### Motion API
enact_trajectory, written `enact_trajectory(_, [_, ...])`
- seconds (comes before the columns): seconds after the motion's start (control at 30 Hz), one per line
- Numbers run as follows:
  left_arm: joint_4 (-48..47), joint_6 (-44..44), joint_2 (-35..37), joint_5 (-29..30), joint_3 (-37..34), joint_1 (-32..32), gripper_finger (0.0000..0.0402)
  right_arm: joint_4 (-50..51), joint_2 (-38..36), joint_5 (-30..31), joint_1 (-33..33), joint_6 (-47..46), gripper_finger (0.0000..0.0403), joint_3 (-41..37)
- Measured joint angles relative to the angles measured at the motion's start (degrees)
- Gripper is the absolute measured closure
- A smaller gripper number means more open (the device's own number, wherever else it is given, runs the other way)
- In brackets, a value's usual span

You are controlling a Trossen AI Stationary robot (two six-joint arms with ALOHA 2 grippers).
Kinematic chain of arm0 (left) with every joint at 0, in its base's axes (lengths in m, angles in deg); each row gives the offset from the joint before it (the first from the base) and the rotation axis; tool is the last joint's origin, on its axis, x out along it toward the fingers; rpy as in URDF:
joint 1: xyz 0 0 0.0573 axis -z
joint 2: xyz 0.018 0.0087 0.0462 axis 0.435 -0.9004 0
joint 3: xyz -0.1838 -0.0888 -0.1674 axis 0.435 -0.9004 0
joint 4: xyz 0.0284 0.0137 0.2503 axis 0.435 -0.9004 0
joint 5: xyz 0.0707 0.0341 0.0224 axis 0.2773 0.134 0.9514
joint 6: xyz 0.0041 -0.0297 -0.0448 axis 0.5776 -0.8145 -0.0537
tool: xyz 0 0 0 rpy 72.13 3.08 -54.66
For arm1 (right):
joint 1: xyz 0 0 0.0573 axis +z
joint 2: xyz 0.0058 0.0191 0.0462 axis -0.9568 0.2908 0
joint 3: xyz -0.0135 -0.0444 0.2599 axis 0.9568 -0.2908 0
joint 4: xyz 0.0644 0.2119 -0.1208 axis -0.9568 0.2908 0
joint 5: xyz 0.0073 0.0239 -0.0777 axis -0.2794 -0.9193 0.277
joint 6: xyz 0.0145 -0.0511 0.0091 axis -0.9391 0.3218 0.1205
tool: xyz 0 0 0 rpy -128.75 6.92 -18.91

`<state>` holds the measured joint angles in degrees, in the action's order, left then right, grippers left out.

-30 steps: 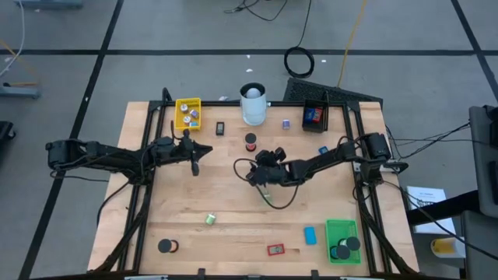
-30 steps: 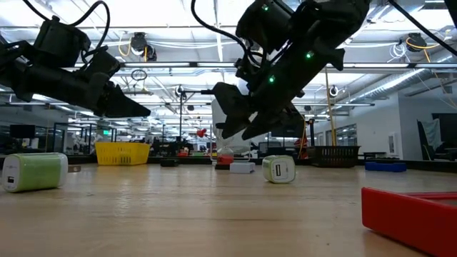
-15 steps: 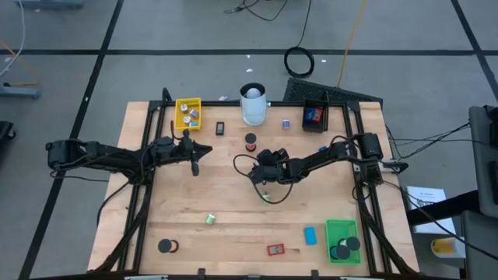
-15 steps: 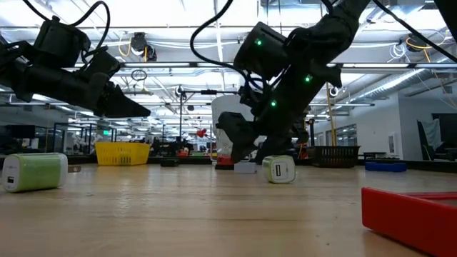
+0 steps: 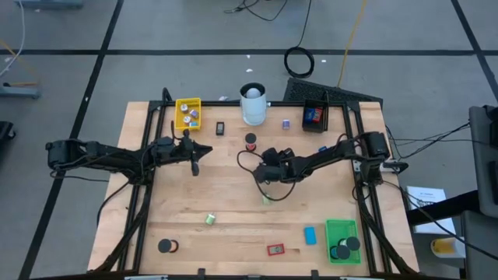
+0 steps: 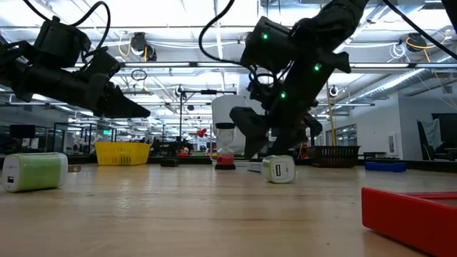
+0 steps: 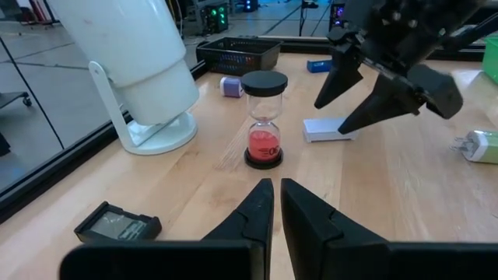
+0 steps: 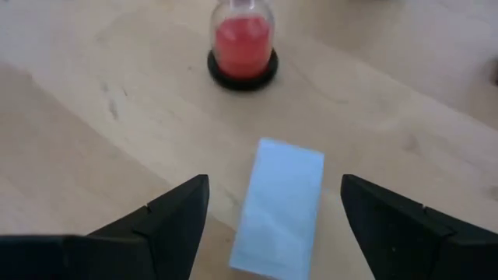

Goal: Pick & Place Office items
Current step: Put the white timer into the black bin

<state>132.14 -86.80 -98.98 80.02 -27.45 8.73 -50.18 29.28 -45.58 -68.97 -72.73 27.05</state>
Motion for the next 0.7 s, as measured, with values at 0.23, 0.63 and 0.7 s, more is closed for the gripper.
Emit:
enact_trajectory(0.23, [0.0, -0.1, 0.0, 0.0, 0.0, 0.0, 0.0366, 0.0, 0.1, -2.9, 0.0, 0.3, 0.0119, -0.8])
enact_trajectory(0.63, [0.0, -0.1, 0.0, 0.0, 0.0, 0.0, 0.0366, -6.5, 0.1, -6.7, -0.8, 2.4, 0.0172, -4.3])
enact_trajectory(0.7, [0.0, -0.1, 0.0, 0.0, 0.0, 0.0, 0.0366, -6.9, 0.0, -7.4, -1.2, 2.6, 0.0179, -4.7])
